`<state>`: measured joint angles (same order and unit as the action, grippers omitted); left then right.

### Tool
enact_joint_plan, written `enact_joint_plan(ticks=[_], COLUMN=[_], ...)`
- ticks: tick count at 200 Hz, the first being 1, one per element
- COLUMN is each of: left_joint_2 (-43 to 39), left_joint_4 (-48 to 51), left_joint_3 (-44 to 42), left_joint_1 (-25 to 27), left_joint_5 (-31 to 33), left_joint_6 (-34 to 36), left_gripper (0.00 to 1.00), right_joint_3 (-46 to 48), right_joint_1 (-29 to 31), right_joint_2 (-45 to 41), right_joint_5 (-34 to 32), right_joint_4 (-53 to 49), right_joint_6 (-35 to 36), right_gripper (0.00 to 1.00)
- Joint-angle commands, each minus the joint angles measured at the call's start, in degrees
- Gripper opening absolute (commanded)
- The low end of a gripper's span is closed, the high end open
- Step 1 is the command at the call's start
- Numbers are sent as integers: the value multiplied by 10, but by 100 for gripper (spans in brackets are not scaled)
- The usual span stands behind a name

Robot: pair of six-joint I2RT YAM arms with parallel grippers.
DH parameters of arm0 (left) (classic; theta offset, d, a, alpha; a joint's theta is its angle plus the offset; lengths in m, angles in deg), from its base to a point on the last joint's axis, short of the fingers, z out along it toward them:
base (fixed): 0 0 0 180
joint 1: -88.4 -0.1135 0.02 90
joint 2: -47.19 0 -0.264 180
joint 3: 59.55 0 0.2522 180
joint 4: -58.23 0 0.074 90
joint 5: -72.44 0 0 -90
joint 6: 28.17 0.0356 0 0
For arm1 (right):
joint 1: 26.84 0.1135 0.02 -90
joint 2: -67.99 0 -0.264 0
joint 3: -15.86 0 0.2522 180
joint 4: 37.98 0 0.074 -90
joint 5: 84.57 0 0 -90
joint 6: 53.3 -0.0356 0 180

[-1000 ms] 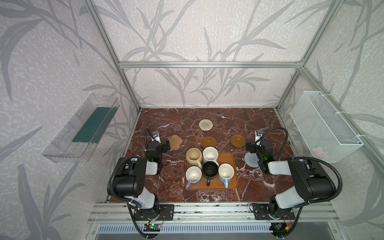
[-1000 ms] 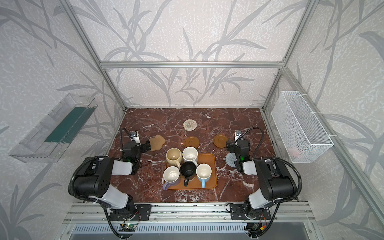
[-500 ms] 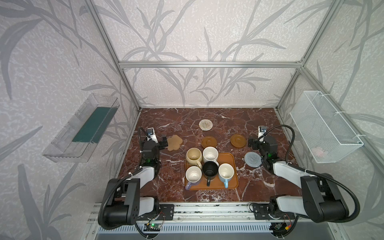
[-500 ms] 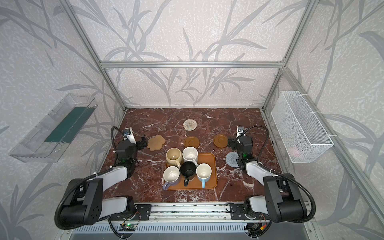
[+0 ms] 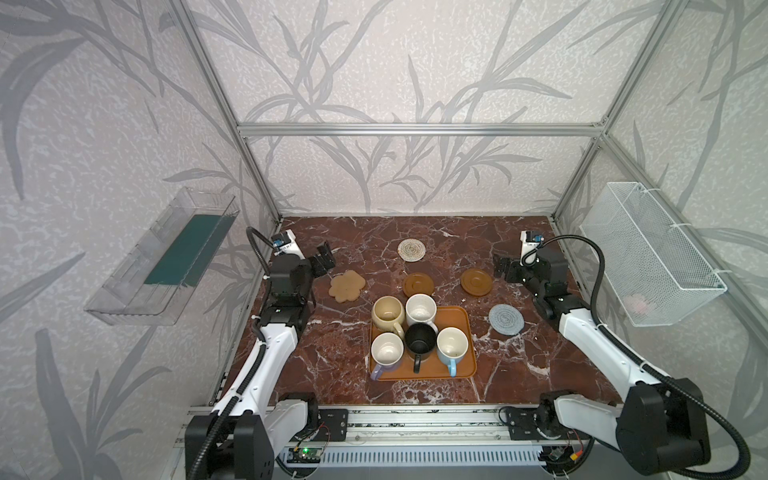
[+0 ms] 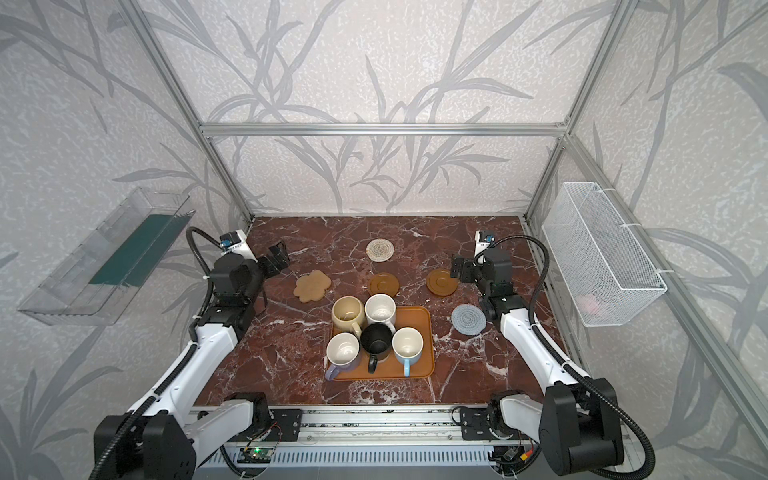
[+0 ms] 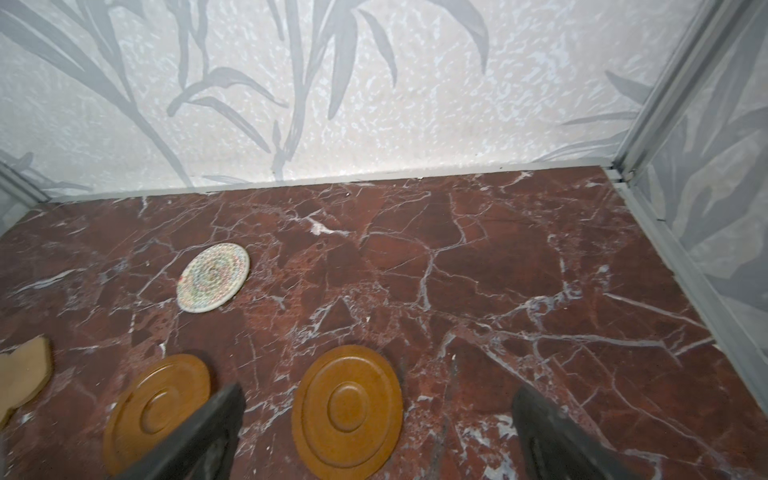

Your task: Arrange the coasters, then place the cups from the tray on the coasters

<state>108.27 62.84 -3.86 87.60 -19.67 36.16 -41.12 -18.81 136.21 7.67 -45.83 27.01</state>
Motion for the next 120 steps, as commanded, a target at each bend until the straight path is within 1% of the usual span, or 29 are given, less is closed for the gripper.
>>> enact_joint_plan(ticks=[1, 16, 45, 56, 75, 95, 120], left_joint_2=[19, 42, 108, 133, 165, 201, 249], left_joint_4=[157, 227, 342, 364, 393, 412, 425], left_joint_3=[53, 90, 152, 165, 172, 177, 187], left_joint_1=[1, 1, 4, 7, 16, 25, 43], left_joint_5=[-43, -46, -75, -93, -78, -68, -63], left_joint_6=[-84, -105, -113, -108, -105, -99, -109], left_gripper=[99, 99, 99, 99, 99, 97, 93], right_joint_3=[-38, -59, -102, -114, -131, -150, -164], right_joint_1=[15, 33, 55, 60, 73, 86, 99], right_joint_2=[3, 16, 44, 54, 74, 101, 129], right_joint_5=[49, 51, 62, 73, 82, 85, 96], right_joint_4=[-62, -81, -119, -121, -121, -126, -128], right_joint_6=[-9, 3, 10, 7, 5, 8, 10], right_gripper=[99, 100, 100, 100, 100, 100, 100])
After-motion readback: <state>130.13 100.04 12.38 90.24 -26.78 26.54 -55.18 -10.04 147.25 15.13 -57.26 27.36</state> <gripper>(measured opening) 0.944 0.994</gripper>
